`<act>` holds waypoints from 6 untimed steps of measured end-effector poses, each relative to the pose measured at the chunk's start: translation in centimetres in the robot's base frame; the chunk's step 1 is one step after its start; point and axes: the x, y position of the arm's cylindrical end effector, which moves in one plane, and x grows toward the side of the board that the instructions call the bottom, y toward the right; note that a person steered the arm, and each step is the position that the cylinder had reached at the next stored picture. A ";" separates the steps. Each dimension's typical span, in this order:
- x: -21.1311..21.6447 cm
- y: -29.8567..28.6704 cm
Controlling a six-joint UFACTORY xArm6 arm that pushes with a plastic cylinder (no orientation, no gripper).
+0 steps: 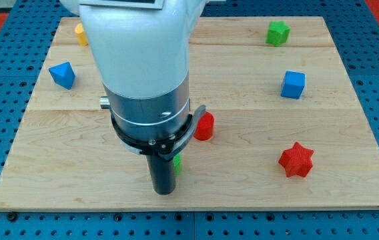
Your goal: Push the red circle to the bottom left
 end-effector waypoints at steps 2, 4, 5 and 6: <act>-5.7 7.2; -10.0 4.1; -10.6 9.0; -13.0 6.0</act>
